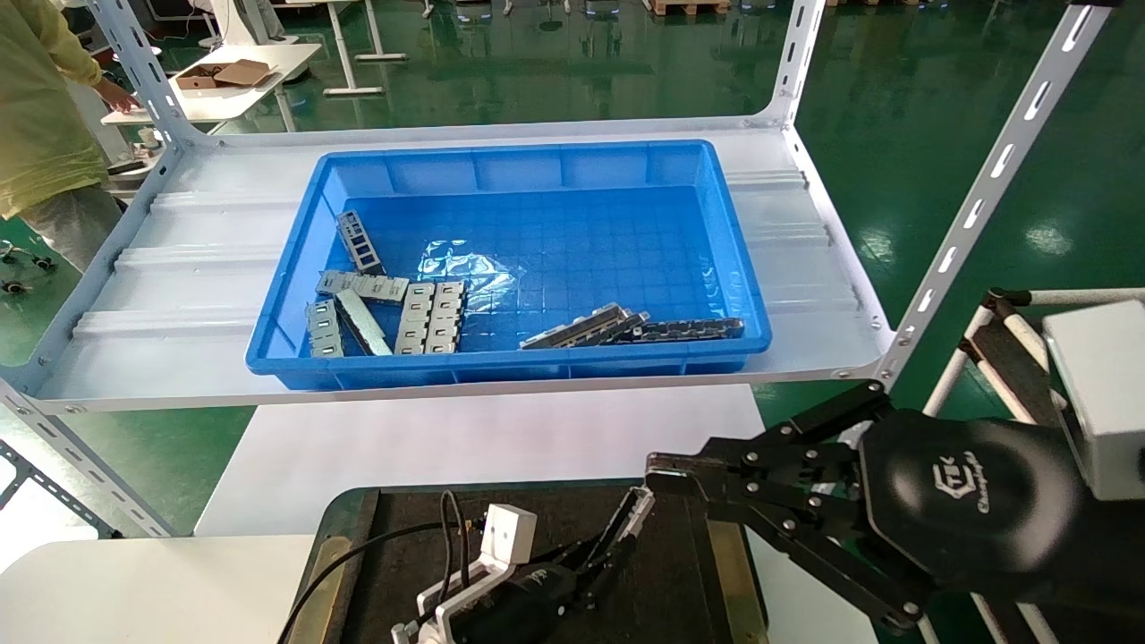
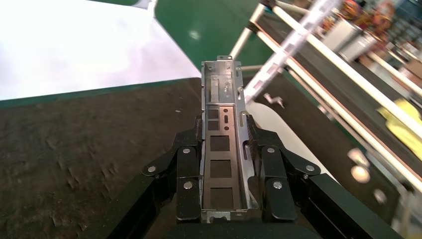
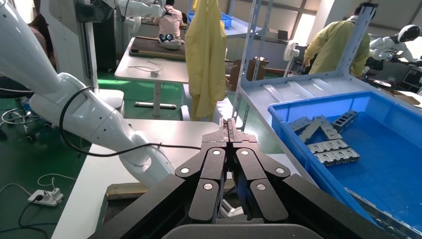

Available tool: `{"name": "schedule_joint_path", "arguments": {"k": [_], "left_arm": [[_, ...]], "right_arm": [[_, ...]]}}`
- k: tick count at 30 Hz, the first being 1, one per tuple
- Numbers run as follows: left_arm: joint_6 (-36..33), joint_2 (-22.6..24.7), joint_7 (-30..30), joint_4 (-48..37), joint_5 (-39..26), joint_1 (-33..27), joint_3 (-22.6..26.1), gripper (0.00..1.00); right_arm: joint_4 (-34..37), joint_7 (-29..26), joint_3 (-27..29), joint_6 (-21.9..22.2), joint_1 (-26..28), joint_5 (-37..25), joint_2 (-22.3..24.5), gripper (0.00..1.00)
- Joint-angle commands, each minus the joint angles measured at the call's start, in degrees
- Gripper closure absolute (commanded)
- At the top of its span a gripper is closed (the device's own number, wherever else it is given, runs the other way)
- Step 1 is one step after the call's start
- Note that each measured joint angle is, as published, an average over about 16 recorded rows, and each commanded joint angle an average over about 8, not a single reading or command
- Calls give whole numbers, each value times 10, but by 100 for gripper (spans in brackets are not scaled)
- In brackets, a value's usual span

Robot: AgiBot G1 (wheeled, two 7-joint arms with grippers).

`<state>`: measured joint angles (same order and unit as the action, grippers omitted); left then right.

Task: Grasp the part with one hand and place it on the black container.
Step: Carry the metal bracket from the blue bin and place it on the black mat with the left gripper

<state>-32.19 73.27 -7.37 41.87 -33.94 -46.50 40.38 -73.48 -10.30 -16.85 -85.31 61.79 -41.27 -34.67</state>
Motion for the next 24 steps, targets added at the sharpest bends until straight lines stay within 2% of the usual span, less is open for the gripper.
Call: {"name": "schedule_joint_path", "arguments": {"k": [1, 8, 24], "left_arm": [[20, 20, -11, -14, 6, 5, -10, 100], [78, 48, -32, -14, 48, 19, -19, 100], [217, 53, -43, 30, 180, 23, 42, 100]], "right_arm": [[0, 0, 0, 0, 0, 0, 0, 100], [0, 0, 0, 0, 0, 0, 0, 100], [0, 0, -1, 0, 0, 1, 0, 100]]}}
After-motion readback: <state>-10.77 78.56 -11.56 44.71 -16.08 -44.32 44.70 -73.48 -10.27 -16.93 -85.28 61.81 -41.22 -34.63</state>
